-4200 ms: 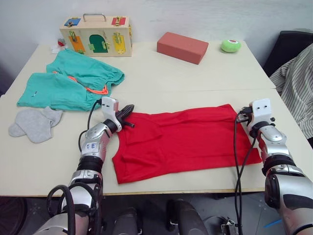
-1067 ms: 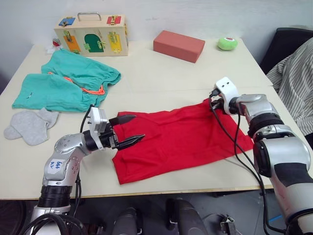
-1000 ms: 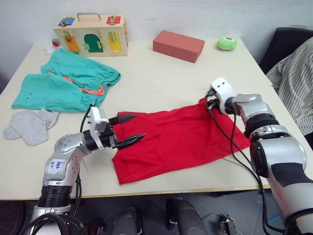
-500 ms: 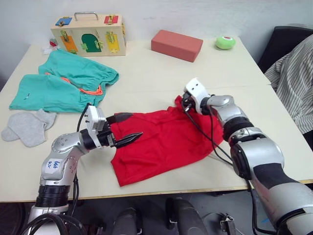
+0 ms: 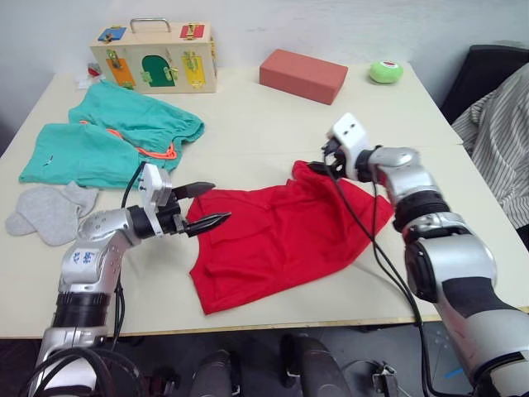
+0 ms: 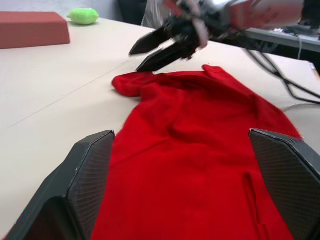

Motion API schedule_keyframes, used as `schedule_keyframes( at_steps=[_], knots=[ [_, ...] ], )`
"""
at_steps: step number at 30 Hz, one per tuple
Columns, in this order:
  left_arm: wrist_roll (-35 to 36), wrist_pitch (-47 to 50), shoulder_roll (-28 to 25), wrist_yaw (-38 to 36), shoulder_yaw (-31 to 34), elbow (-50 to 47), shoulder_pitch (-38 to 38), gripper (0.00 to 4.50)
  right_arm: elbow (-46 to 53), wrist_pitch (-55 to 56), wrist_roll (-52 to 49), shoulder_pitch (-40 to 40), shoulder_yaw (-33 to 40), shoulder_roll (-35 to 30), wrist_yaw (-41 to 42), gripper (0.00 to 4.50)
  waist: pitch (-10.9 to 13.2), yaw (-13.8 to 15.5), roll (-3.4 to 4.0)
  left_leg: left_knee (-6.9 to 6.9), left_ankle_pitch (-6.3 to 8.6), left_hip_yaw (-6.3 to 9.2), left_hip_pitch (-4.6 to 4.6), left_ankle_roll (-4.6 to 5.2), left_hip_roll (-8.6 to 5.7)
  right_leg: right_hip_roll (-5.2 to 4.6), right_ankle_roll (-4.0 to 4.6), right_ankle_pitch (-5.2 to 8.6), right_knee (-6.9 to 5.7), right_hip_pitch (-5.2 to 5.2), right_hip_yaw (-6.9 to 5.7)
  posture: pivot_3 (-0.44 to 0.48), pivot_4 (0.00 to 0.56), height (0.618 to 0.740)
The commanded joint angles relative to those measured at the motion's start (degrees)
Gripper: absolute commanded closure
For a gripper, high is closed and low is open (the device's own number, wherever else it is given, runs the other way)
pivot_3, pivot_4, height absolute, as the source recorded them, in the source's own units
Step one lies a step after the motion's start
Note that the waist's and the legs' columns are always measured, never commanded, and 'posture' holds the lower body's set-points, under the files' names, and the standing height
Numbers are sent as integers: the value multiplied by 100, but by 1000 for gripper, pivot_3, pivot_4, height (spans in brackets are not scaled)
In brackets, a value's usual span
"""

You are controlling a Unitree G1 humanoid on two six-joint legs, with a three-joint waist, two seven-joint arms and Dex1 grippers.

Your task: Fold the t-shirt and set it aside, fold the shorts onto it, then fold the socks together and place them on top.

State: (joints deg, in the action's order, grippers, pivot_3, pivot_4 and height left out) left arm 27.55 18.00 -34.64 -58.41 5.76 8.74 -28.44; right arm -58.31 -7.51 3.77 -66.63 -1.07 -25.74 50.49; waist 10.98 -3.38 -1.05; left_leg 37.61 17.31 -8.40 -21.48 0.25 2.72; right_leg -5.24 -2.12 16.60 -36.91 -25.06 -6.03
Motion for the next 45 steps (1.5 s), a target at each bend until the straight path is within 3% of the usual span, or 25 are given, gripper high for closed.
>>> schedule_keyframes(
  at_steps=[1,8,12,16,22,26,34,36,38,45],
  knots=[
    [-503,-311,-125,-6,-146,892,-584,0,1865,-1153,-546,680,252,-587,662,30,0,41,0,0,0,0,-1,0,0,0,0,0,1,0,-2,0,150,740],
    [-1302,-1232,-15,-503,-634,2848,-1870,0,5453,-4976,-1788,2694,1220,-1845,699,30,2,201,-3,4,3,-2,-13,4,-4,-2,0,0,6,-14,-5,0,150,740],
    [-1768,-1616,157,-646,-905,3906,-2488,0,6563,-6842,-2361,3422,2030,-2235,368,30,3,195,-6,24,6,2,-33,10,-4,-3,0,0,-2,-29,-11,0,150,740],
    [-2122,-1976,325,-1271,-1162,4975,-2969,0,7259,-8382,-2954,4030,2702,-2295,253,30,4,176,-8,33,10,1,-37,16,-3,-2,-1,-1,-9,-32,-10,0,150,740],
    [-2578,-2163,666,-893,-1168,6140,-3669,0,7399,-8499,-3536,4728,3286,-1604,-754,30,16,204,-38,45,8,14,-61,20,-2,1,-3,-3,-8,-44,-23,0,150,740],
    [-2813,-2232,747,-519,-1129,6434,-3878,0,7281,-8499,-3623,4598,3468,-1069,-1492,30,16,180,-38,46,8,10,-66,28,-13,-7,-13,-8,-6,-46,-19,0,150,740],
    [-3138,-1722,870,-370,-1131,6676,-3940,0,7178,-8498,-3615,4256,3166,-364,-2260,30,-7,167,-75,49,8,10,-61,29,-10,-4,-14,-9,-10,-43,-18,0,150,740],
    [-3163,-1595,899,-386,-1105,6695,-3916,382,7052,-8414,-3537,4112,3133,-237,-2401,0,-8,167,-77,52,7,10,-60,32,-11,-6,-15,-11,-14,-43,-16,0,150,740],
    [-3147,-1465,924,-523,-1068,6694,-3858,892,6953,-8296,-3479,3974,3118,-113,-2532,413,-10,168,-79,52,6,10,-58,32,-10,-6,-15,-11,-17,-42,-15,0,150,740],
    [-3123,-1422,863,-795,-963,6583,-3662,3001,6711,-8119,-3541,3793,2855,-48,-2544,2597,-10,166,-79,48,6,7,-60,31,-10,-5,-15,-11,-11,-43,-16,0,150,740]
  ],
)
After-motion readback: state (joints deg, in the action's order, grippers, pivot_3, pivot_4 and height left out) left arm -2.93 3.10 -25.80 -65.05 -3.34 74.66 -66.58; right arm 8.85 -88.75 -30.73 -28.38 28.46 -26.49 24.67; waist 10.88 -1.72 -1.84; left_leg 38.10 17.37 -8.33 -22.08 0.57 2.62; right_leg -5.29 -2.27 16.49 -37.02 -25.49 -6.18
